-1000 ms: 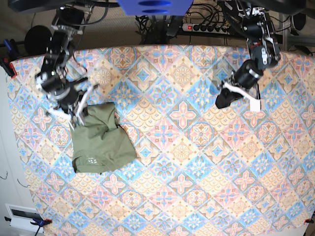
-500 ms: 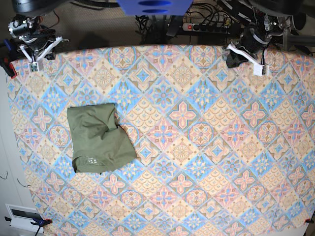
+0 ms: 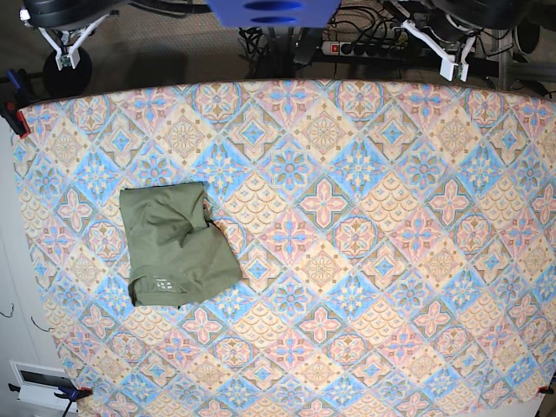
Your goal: Layout the t-shirt on the table in an organized manner, then fold the t-shirt properly
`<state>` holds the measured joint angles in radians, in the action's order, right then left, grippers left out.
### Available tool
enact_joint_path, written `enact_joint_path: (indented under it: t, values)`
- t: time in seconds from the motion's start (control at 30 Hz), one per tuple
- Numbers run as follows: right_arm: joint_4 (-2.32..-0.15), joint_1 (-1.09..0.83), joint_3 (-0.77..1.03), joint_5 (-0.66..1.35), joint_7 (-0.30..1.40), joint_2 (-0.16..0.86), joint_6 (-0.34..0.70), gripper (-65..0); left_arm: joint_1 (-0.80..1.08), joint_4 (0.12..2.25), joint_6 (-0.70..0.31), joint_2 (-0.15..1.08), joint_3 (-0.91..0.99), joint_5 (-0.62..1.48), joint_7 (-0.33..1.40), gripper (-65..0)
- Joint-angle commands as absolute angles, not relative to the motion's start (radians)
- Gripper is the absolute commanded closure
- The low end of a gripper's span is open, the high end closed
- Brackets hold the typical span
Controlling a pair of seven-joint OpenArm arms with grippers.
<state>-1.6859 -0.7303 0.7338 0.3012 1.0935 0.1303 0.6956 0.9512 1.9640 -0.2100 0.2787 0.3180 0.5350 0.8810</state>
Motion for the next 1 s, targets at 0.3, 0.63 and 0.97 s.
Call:
enact_joint_path:
  t: [0.3,0.63,0.97]
  values:
    - [-1.282,-0.705,0.578,0.133,0.914,0.151,0.698,0.0,0.843,1.547,-0.205,0.272,0.119,0.355,0.627,0.0]
    - [-0.792,-0.432,0.535,0.051,0.687,0.208,0.698,0.0,0.615,1.147,-0.205,0.248,-0.03,0.352,0.481,0.0]
    - [-0.47,-0.298,0.536,-0.125,0.394,0.206,0.698,0.0,0.406,0.717,-0.205,0.203,-0.16,0.352,0.251,0.0]
